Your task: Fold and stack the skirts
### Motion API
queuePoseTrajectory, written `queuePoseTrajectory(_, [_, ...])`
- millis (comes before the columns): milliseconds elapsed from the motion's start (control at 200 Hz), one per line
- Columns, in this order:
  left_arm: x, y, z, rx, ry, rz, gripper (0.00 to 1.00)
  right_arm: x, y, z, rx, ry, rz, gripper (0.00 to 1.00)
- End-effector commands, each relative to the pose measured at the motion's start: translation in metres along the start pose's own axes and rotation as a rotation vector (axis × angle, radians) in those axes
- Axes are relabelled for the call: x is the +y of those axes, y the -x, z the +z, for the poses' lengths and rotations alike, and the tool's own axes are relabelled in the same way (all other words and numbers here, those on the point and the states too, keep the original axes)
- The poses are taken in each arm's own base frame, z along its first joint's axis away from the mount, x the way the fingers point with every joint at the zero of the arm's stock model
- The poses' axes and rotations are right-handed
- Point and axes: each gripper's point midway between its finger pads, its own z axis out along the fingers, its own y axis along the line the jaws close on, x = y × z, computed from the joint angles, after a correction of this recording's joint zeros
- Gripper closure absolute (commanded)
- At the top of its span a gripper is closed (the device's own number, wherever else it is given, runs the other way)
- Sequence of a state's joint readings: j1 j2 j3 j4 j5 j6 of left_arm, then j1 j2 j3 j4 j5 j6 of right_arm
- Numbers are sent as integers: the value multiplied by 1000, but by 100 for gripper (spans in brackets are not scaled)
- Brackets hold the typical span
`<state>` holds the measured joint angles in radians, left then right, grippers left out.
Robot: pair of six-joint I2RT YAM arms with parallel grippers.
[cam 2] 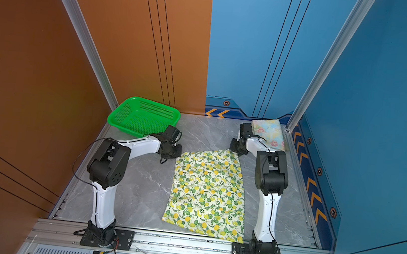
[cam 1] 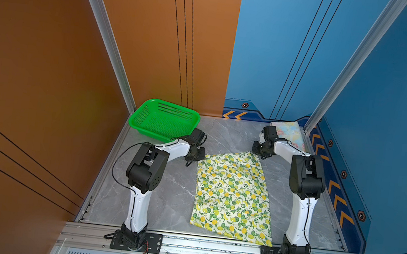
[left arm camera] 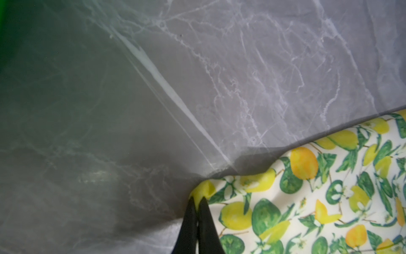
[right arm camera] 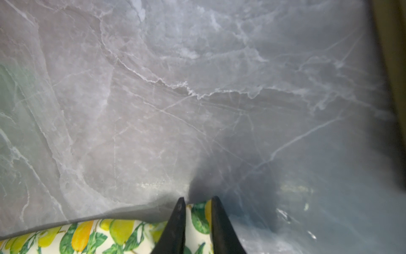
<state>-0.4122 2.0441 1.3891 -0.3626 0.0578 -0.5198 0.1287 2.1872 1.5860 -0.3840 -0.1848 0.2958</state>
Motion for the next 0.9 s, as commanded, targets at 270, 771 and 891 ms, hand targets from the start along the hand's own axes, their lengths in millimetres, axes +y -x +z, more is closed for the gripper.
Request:
queuePoseTrajectory(270, [-7, 41, -14, -27, -6, 9, 100, 7, 51, -26, -105, 19, 36, 100])
queuePoseTrajectory(771, [-40, 122, -103, -211, -101, 73, 100, 43, 143, -178, -441, 115, 19, 100])
queuePoseTrajectory(891, [-40, 110, -117, -225, -112, 83, 100, 35, 129, -200, -465, 101, 32, 100])
